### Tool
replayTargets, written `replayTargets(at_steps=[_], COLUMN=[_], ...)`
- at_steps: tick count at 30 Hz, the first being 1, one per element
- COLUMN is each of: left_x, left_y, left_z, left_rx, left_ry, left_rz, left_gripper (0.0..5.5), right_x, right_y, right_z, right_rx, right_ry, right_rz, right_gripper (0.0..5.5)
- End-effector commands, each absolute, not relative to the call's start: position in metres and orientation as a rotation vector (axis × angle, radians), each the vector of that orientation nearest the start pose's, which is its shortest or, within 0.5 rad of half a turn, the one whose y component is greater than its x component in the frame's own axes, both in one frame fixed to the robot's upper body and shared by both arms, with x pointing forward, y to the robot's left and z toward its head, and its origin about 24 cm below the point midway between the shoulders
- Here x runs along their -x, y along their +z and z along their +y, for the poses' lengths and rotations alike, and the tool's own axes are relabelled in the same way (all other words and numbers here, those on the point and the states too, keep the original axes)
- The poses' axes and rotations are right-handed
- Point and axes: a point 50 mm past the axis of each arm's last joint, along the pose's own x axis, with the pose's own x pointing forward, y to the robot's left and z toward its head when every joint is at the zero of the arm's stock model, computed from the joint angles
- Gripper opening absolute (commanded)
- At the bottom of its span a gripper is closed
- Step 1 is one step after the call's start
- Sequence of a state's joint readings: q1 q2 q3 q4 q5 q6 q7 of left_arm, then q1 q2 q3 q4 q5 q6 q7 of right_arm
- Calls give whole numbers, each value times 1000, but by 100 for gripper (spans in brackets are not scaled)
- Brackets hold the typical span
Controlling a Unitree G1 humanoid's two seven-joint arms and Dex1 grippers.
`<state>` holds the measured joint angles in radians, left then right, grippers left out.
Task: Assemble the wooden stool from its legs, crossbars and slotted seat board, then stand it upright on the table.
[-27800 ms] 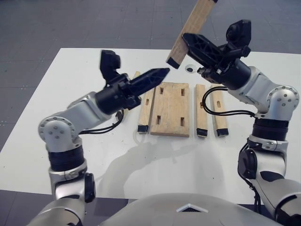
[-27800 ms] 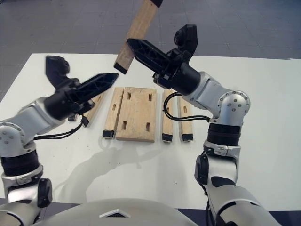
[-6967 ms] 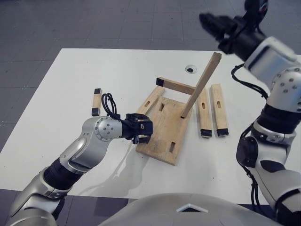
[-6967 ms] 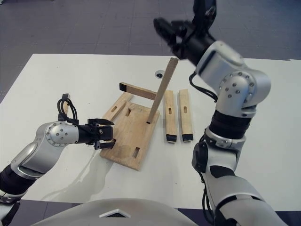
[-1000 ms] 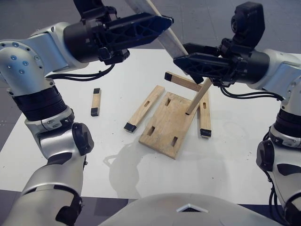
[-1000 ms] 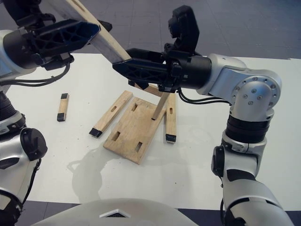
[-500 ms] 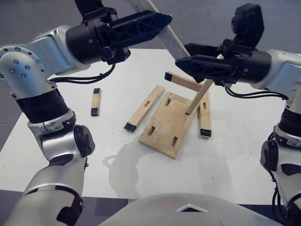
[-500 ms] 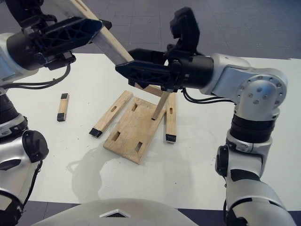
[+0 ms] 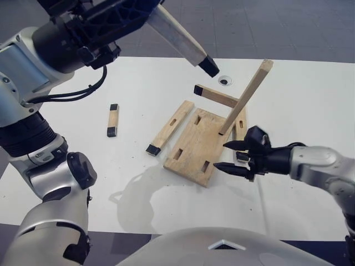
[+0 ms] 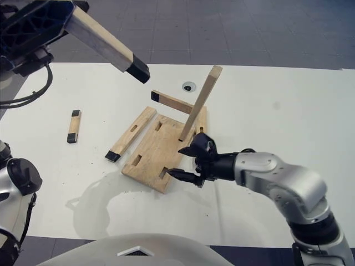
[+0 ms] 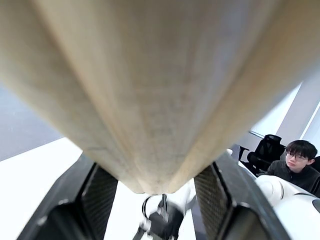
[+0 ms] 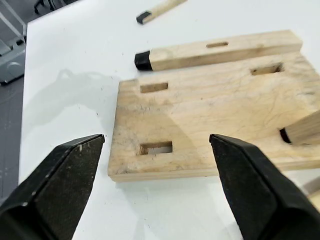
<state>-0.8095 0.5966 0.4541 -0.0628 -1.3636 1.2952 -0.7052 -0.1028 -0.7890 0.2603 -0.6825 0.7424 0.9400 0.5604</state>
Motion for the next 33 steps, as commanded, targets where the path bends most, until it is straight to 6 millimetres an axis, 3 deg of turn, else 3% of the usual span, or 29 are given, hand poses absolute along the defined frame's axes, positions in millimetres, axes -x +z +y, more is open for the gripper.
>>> replayTargets(at_steps=[1,11,18,22,29,33], left_x=[-261,-262,-265,-266,-259,-256], left_y=[286,285,286,281,272,248], left_z=[184,171,169,171,182,188], left_rx=[522,535,526,508,470,415], left_ry=[-1400,-1391,-1373,-1350,-1336,-1318], left_rz=[-33,-21,-23,-2,54,209], left_gripper=[206,206,206,206,206,206], right_x=[-195,-189,-187,-198,-235,-234], right_y=[95,72,62,64,84,87], right_z=[-119,-103,-109,-138,-198,-217], right_rx=[212,179,259,413,613,671], right_ry=[1249,1329,1364,1346,1300,1351], right_rz=[551,626,773,844,879,919], right_gripper=[389,389,389,389,389,389])
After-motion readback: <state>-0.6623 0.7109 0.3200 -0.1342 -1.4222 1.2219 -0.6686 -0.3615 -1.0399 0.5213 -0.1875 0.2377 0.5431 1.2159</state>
